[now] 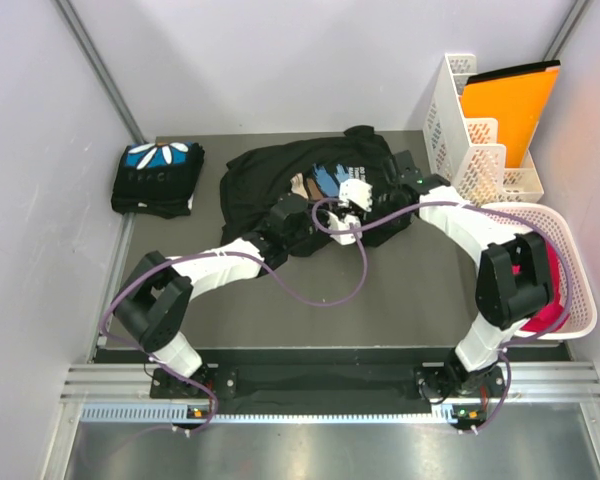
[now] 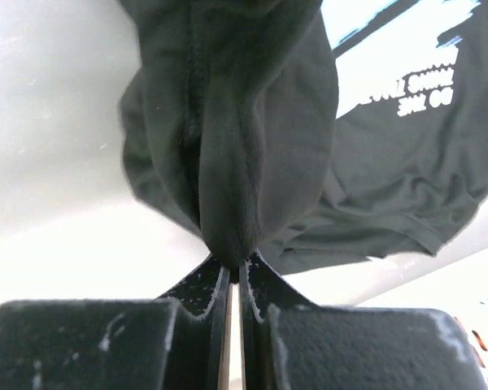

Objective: Fold and stack the t-shirts
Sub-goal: Flatten the tshirt out

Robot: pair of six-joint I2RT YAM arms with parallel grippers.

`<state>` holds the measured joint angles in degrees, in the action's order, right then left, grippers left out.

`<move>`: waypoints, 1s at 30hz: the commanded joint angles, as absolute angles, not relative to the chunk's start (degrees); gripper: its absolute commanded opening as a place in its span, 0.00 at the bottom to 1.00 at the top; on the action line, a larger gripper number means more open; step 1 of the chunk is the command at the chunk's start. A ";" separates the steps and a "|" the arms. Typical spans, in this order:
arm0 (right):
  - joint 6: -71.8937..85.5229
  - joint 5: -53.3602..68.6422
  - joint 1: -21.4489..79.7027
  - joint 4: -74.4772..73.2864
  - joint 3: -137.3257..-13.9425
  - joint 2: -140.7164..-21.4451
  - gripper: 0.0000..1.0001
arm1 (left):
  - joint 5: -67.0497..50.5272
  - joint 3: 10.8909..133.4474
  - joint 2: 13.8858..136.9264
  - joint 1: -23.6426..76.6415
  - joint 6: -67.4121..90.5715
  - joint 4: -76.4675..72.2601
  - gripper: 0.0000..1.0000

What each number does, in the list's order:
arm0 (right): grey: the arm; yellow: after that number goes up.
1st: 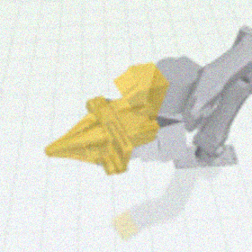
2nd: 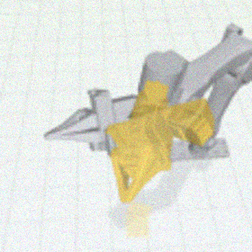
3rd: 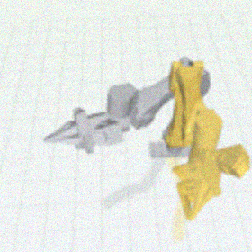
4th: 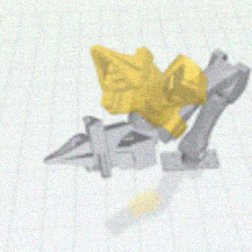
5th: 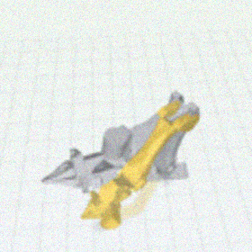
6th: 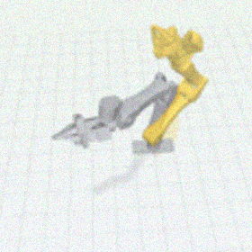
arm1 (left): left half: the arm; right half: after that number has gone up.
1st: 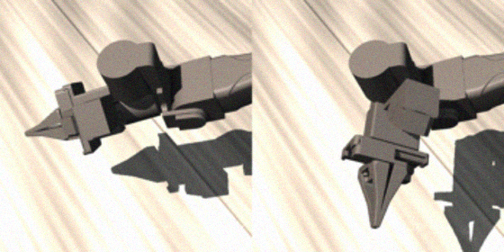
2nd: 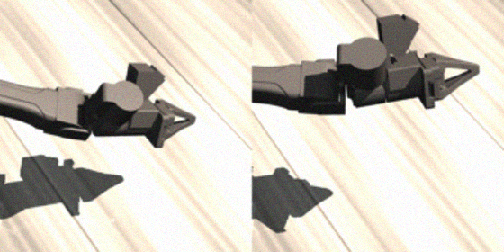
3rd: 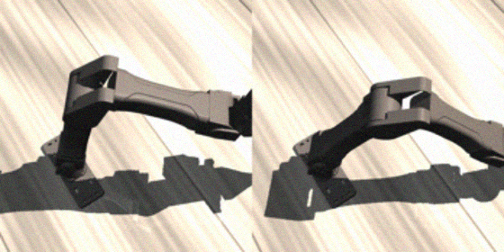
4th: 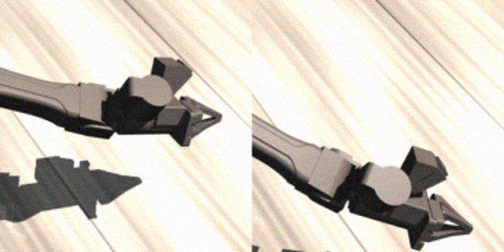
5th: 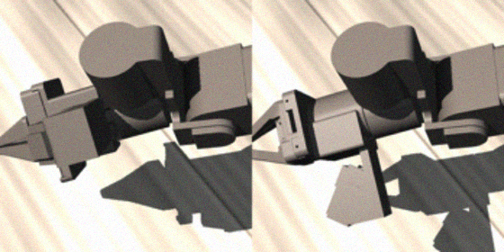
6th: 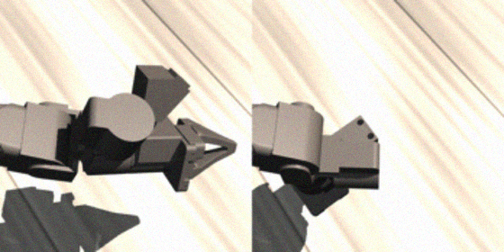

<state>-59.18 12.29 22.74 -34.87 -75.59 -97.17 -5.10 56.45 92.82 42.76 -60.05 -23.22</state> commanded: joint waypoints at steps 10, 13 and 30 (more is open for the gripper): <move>-72.95 23.12 13.28 -56.07 -87.10 -95.71 0.00 | -5.01 53.97 93.34 41.13 -61.17 -24.70 0.00; -73.30 23.12 12.13 -56.69 -88.42 -96.24 0.00 | -5.45 54.14 93.08 41.13 -61.17 -24.61 0.00; -77.52 20.56 11.51 -61.26 -97.20 -99.14 0.00 | -8.70 57.12 87.54 41.13 -55.03 -19.78 0.17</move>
<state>-75.55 20.32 12.58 -58.37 -92.29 -98.96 -8.14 54.11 92.03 41.60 -59.33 -21.61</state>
